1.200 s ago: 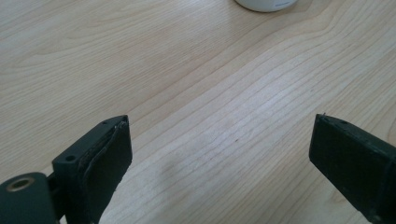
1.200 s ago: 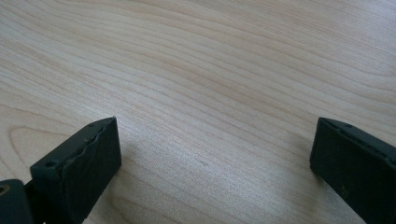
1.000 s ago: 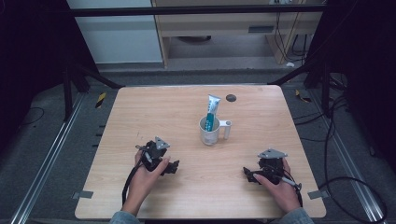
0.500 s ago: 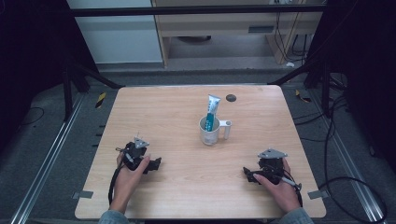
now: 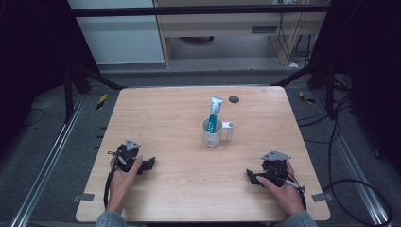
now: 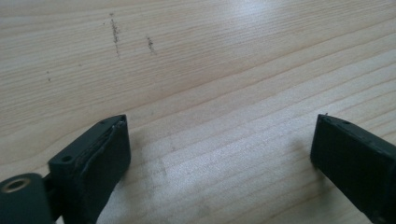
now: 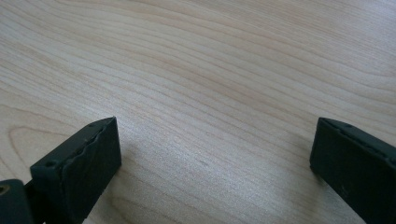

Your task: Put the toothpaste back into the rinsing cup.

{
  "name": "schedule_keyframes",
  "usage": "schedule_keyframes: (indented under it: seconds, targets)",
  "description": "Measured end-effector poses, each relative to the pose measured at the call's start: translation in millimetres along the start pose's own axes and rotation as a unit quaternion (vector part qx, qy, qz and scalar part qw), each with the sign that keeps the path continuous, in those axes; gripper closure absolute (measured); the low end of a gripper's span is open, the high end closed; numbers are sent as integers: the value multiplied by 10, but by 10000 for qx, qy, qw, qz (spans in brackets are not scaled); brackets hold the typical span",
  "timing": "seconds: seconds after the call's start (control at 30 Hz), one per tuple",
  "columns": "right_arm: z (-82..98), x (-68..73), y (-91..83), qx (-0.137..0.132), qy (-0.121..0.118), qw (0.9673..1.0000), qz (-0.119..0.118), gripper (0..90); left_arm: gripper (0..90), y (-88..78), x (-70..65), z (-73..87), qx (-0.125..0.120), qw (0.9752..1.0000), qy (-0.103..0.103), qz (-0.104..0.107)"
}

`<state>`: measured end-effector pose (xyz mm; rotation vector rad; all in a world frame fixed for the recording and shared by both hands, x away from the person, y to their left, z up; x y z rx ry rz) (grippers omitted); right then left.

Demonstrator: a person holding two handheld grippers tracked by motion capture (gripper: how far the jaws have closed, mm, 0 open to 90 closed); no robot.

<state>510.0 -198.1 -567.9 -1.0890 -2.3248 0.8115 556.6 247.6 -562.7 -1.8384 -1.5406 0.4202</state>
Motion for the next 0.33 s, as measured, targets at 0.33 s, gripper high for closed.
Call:
schedule_keyframes:
  seconds: [0.33]
  targets:
    - [3, 9, -1, 3, -6, 10000, 1, 21, 0, 16, 32, 15, -7, 10000, -27, -6]
Point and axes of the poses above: each handheld gripper's, and its own axes: y roughly forward along the jaws, z roughly out of its underside, x roughly to its left, the point moved 8 cm from there along y, roughly forward along the jaws, and after that the axes turned 13 degrees about -z, right-handed, at the moved point
